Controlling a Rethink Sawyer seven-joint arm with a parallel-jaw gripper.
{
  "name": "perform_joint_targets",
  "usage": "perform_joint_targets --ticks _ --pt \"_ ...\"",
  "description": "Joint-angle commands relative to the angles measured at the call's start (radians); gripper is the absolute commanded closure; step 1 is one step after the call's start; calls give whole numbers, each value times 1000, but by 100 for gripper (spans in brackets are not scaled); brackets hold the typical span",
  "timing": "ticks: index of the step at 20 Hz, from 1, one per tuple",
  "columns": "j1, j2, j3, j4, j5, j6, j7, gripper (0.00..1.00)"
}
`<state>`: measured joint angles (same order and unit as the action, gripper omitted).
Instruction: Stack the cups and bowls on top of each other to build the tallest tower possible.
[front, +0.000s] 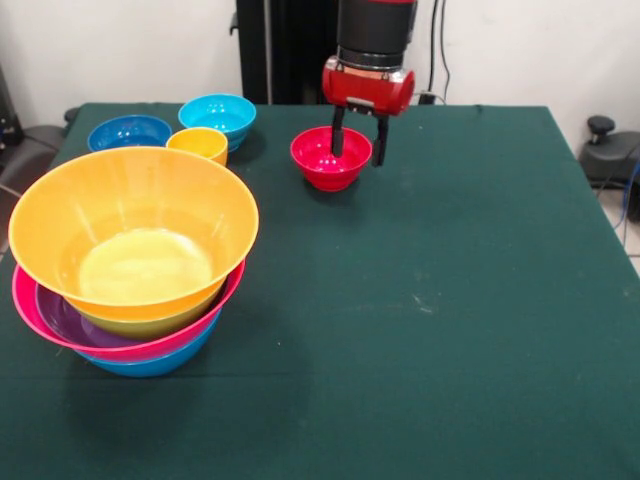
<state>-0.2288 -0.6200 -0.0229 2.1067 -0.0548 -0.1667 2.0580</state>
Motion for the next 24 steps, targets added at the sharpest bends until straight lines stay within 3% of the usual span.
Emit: perform_joint_targets --ticks 1,8,13,23,24 --pt "9 33 96 -16 18 74 138 0" --pt "0 137 96 -59 -1 2 134 0" --pt "-15 146 113 -50 -17 1 129 0" --pt "-1 249 81 -88 -31 -85 126 0" --pt "8 251 71 -92 -32 -90 121 100"
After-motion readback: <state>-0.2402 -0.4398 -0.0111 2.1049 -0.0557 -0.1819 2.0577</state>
